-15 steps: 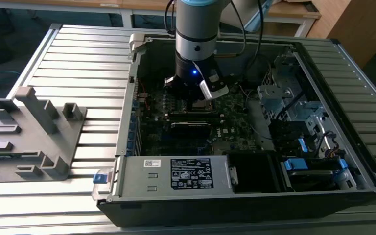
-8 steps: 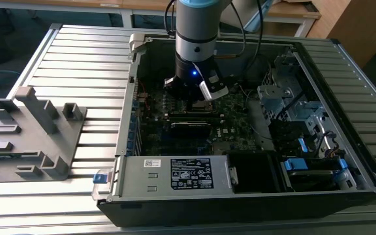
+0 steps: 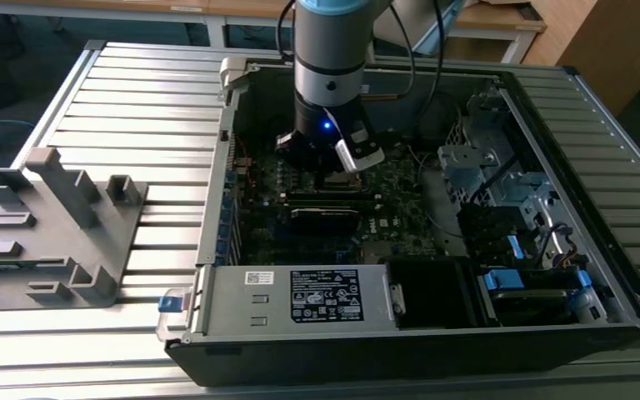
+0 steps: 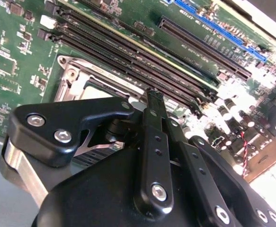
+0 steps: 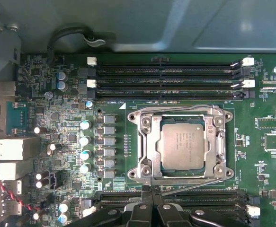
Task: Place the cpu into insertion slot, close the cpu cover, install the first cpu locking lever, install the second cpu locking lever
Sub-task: 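Install the second cpu locking lever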
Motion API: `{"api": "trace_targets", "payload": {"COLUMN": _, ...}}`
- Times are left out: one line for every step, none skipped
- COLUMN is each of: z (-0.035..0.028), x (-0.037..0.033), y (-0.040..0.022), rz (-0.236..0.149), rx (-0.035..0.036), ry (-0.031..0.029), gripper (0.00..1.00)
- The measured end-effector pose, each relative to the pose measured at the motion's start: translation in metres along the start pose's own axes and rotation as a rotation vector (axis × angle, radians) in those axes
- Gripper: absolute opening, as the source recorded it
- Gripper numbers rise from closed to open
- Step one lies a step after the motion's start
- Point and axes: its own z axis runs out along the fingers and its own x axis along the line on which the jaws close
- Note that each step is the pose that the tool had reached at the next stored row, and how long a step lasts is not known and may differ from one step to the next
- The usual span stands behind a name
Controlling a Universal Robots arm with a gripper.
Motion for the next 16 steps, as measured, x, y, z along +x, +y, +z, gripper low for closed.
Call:
{"api": "trace_targets", "payload": {"z": 0.0001, "x": 0.0003, "y": 0.0000, "rz": 0.000, "rx": 0.0001, "ry": 0.0000, "gripper": 0.11}}
{"api": "trace_targets", "payload": {"z": 0.0002, "x": 0.0007, "y": 0.0000, "rz": 0.000, "rx": -0.0001, "ry": -0.0001, "gripper": 0.11}}
{"api": "trace_targets", "payload": {"z": 0.0005, "x": 0.0016, "y": 0.0000, "rz": 0.000, "rx": -0.0002, "ry": -0.0003, "gripper": 0.11}}
{"api": "trace_targets", "payload": {"z": 0.0009, "x": 0.0025, "y": -0.0001, "rz": 0.000, "rx": 0.0000, "ry": -0.0003, "gripper": 0.11}}
{"api": "trace_targets", "payload": {"z": 0.0014, "x": 0.0034, "y": -0.0001, "rz": 0.000, "rx": 0.0001, "ry": -0.0003, "gripper": 0.11}}
{"api": "trace_targets", "payload": {"z": 0.0020, "x": 0.0041, "y": -0.0002, "rz": 0.000, "rx": 0.0001, "ry": -0.0004, "gripper": 0.11}}
{"api": "trace_targets", "payload": {"z": 0.0025, "x": 0.0044, "y": -0.0002, "rz": 0.000, "rx": 0.0003, "ry": -0.0004, "gripper": 0.11}}
{"api": "trace_targets", "payload": {"z": 0.0026, "x": 0.0045, "y": -0.0002, "rz": 0.000, "rx": 0.0005, "ry": -0.0003, "gripper": 0.11}}
{"api": "trace_targets", "payload": {"z": 0.0026, "x": 0.0045, "y": -0.0002, "rz": 0.000, "rx": 0.0006, "ry": -0.0003, "gripper": 0.11}}
{"api": "trace_targets", "payload": {"z": 0.0027, "x": 0.0045, "y": -0.0002, "rz": 0.000, "rx": 0.0007, "ry": -0.0003, "gripper": 0.11}}
{"api": "trace_targets", "payload": {"z": 0.0027, "x": 0.0046, "y": -0.0002, "rz": 0.000, "rx": 0.0006, "ry": -0.0003, "gripper": 0.11}}
{"api": "trace_targets", "payload": {"z": 0.0028, "x": 0.0046, "y": -0.0002, "rz": 0.000, "rx": 0.0004, "ry": -0.0004, "gripper": 0.11}}
{"api": "trace_targets", "payload": {"z": 0.0028, "x": 0.0046, "y": -0.0002, "rz": 0.000, "rx": 0.0004, "ry": -0.0004, "gripper": 0.11}}
{"api": "trace_targets", "payload": {"z": 0.0028, "x": 0.0046, "y": -0.0002, "rz": 0.000, "rx": 0.0004, "ry": -0.0005, "gripper": 0.11}}
{"api": "trace_targets", "payload": {"z": 0.0028, "x": 0.0046, "y": -0.0002, "rz": 0.000, "rx": 0.0004, "ry": -0.0004, "gripper": 0.11}}
{"api": "trace_targets", "payload": {"z": 0.0028, "x": 0.0046, "y": -0.0002, "rz": 0.000, "rx": 0.0004, "ry": -0.0004, "gripper": 0.11}}
